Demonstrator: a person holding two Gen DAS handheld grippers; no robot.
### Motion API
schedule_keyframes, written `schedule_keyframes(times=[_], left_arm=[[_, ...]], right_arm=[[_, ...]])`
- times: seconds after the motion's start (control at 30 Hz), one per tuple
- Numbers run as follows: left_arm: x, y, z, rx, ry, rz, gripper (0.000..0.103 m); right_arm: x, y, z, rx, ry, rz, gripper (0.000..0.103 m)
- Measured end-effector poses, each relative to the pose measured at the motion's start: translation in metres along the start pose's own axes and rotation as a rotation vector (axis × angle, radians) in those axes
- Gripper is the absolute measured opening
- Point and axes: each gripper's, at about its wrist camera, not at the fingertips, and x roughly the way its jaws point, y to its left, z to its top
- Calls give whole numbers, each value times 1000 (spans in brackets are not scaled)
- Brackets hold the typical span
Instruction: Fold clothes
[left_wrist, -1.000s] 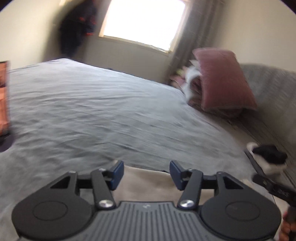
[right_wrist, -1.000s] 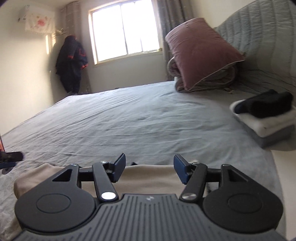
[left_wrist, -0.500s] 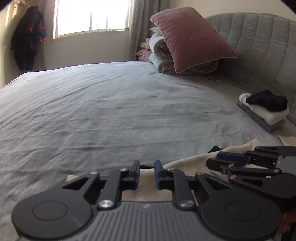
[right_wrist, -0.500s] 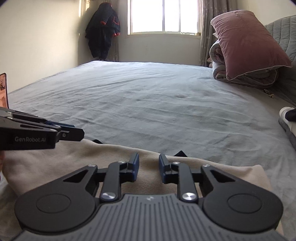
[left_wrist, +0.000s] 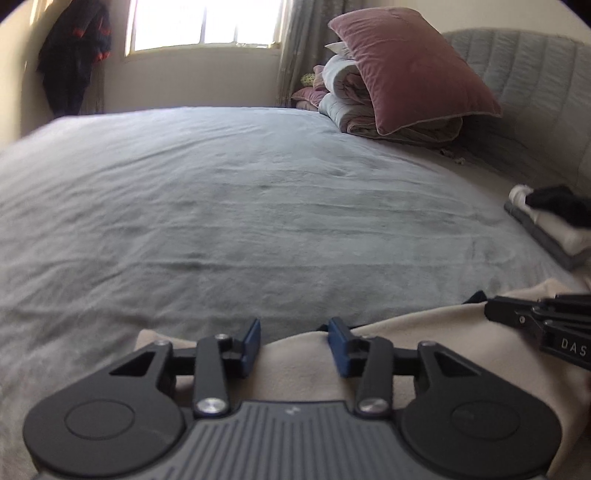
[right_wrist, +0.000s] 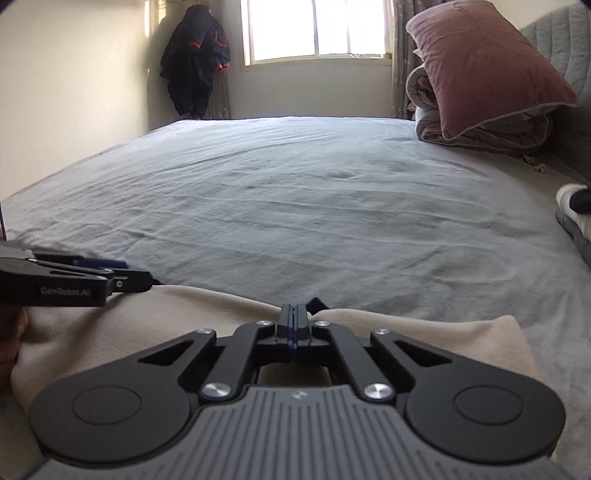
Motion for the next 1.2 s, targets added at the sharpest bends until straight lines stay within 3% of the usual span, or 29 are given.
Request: schedule_keyframes(times=[0.57, 0.7, 0.83, 1.0, 1.1, 1.17, 1.2], left_arm=[[-22, 13, -13, 12, -31, 51, 42], [-29, 27, -20, -3, -42, 50, 39], [-38, 36, -31, -4, -67, 43, 39], [-44, 44, -32, -31, -74, 21, 39], [-50, 45, -31, -17, -70, 22, 40], [-56, 46, -29, -9, -65, 21, 42], [-60, 48, -28, -8, -60, 14, 46]], right_arm=[[-29, -69, -13, 149, -2, -200, 6], [-32, -80, -16, 208, -3, -177, 6], [-31, -75, -15, 177, -4, -194, 7], [-31, -56, -12, 97, -7, -254, 24], [-33, -45, -10, 40, -16, -269, 43], [-36, -40, -8, 31, -30, -279, 64], [-38, -39, -6, 32, -41, -284, 67]])
